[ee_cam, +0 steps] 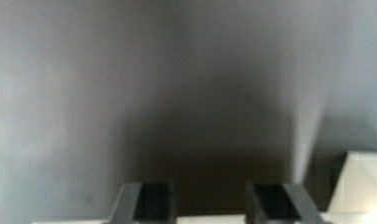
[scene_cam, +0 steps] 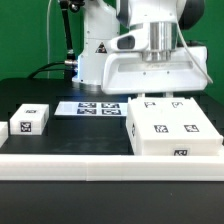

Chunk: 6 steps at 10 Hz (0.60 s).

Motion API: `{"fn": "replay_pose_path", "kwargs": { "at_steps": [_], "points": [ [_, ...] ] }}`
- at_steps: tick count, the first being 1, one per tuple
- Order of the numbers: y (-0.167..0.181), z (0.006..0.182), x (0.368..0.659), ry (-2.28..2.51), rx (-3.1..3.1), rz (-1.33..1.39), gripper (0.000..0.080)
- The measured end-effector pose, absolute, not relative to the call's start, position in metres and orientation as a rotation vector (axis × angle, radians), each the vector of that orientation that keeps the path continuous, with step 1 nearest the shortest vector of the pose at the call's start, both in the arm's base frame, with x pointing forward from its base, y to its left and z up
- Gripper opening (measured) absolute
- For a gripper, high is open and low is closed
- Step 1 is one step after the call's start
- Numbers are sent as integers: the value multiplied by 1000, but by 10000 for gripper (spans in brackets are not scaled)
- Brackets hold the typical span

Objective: Assemble cabinet

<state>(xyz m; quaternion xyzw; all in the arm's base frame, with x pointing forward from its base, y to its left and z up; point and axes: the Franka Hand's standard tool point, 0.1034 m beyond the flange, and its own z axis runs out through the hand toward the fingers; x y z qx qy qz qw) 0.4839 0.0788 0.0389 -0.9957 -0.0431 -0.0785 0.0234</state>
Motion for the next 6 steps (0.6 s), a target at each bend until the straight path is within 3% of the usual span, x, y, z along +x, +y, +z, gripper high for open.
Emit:
{"fn": "replay_pose_path", "kwargs": {
  "at_steps": [4,5,6],
  "points": [
    [81,76,490,-137,-3077,-213,192],
    [82,82,493,-141,-3075,-213,192],
    [82,77,490,-141,-3077,-202,192]
  ]
}}
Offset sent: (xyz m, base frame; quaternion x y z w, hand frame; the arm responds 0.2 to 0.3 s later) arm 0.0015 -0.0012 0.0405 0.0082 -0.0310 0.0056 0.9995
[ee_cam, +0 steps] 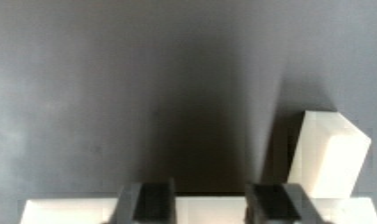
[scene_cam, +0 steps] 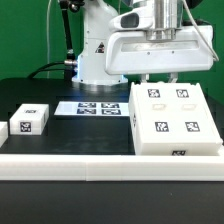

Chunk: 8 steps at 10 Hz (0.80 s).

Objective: Assemble cabinet

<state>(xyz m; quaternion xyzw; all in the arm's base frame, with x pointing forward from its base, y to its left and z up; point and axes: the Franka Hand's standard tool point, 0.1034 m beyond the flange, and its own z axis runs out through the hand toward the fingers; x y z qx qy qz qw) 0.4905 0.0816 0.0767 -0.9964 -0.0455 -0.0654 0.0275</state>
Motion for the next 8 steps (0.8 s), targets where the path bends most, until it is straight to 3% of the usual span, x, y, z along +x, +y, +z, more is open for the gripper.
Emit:
{"fn": "replay_pose_path", "kwargs": {
  "at_steps": [3,8],
  "points": [
    [82,77,490,-140,-3077,-195,191],
    [86,106,503,-145,-3070,-166,188]
  ]
}}
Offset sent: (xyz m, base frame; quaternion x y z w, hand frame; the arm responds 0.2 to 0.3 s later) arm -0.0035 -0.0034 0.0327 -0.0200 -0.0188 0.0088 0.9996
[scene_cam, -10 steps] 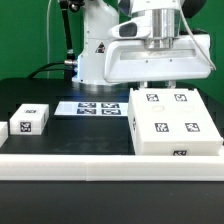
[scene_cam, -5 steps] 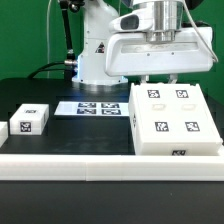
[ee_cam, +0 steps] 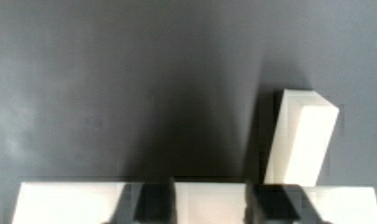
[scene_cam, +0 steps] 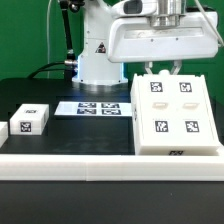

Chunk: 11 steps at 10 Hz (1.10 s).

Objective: Assemble cabinet

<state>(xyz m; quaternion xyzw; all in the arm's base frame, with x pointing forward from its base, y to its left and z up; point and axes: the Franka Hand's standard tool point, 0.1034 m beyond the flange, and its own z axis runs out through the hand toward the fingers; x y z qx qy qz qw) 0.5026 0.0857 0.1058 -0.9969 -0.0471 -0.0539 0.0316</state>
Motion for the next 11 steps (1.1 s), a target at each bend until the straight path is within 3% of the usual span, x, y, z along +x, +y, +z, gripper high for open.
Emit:
{"fn": "replay_pose_path", "kwargs": {
  "at_steps": [4,8,11],
  "points": [
    [81,99,500,-162,-3074,-149,184],
    [87,117,514,-164,-3068,-100,161],
    [88,117,515,-169,-3067,-102,137]
  ]
}}
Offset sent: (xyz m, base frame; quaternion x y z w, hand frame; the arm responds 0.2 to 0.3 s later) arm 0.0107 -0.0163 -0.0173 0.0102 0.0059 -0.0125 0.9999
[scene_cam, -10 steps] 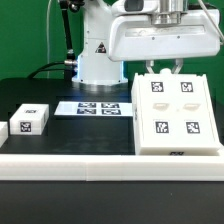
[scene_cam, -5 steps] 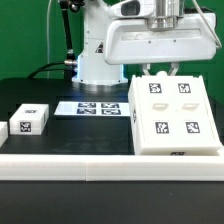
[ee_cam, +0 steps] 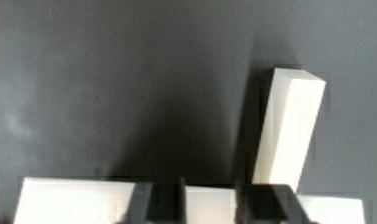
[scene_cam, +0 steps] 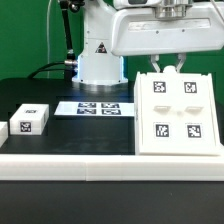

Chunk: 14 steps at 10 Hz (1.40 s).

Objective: Assemble cabinet

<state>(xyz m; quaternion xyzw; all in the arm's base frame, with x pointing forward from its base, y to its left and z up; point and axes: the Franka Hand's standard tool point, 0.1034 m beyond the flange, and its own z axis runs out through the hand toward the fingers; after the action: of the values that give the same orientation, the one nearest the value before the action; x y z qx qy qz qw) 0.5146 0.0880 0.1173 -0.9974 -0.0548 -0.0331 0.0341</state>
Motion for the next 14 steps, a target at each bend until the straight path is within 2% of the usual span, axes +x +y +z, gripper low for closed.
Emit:
{"fn": "replay_pose_path", "kwargs": {
  "at_steps": [2,7,14],
  "points": [
    [88,117,515,-169,-3067,-102,125],
    [87,132,526,-174,-3063,-39,95],
    [86,134,526,-177,-3062,-8,46]
  ]
}}
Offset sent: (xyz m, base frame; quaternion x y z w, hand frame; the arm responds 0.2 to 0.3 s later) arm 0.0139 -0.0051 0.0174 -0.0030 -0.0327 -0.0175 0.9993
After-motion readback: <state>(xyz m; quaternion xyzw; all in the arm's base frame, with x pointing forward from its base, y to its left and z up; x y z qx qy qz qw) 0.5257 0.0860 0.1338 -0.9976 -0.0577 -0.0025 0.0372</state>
